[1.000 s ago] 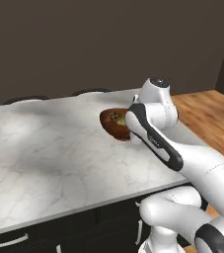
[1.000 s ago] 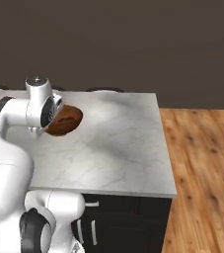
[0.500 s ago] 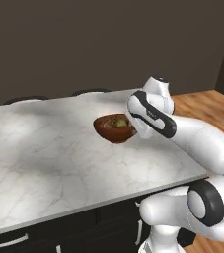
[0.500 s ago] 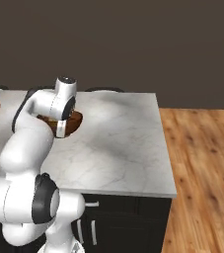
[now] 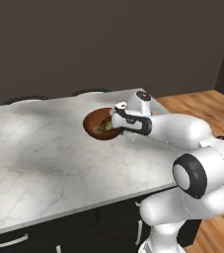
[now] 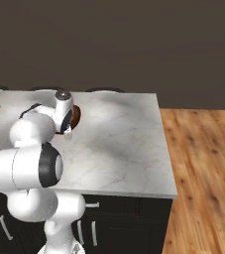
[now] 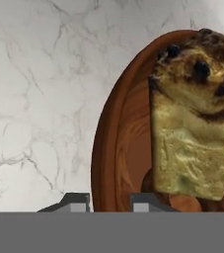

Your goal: Pick up the heated bread from the toaster oven and place it in the bowl. Then move the bread bowl to the dining counter.

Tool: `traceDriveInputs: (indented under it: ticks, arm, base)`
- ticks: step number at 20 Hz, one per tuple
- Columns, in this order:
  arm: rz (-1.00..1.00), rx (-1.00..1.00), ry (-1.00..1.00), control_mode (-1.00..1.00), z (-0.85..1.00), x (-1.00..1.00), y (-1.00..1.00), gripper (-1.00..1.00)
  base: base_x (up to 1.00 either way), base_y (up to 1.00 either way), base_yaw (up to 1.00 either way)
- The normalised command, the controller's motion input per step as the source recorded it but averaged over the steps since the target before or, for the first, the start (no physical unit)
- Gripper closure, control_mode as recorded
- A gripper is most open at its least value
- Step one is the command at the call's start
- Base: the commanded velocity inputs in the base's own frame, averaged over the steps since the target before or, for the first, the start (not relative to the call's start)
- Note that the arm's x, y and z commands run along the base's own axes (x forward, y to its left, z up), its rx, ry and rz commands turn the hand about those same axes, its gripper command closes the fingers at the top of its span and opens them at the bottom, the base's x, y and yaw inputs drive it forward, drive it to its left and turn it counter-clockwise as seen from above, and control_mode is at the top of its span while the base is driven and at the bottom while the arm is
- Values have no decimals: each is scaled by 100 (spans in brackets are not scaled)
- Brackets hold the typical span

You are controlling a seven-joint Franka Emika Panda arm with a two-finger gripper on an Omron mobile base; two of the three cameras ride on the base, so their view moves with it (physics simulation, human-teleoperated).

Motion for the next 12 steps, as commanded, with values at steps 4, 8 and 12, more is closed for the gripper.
traceDriveInputs:
  ticks: [4, 8, 12]
  arm:
    - [5, 0, -6, -100, -51, 58, 21, 100]
    - [4, 0, 1, -100, -39, 24, 3, 100]
    - [2, -2, 9, -100, -29, 11, 0, 100]
  base:
    - [0, 0, 0]
    - [0, 0, 0]
    - [0, 0, 0]
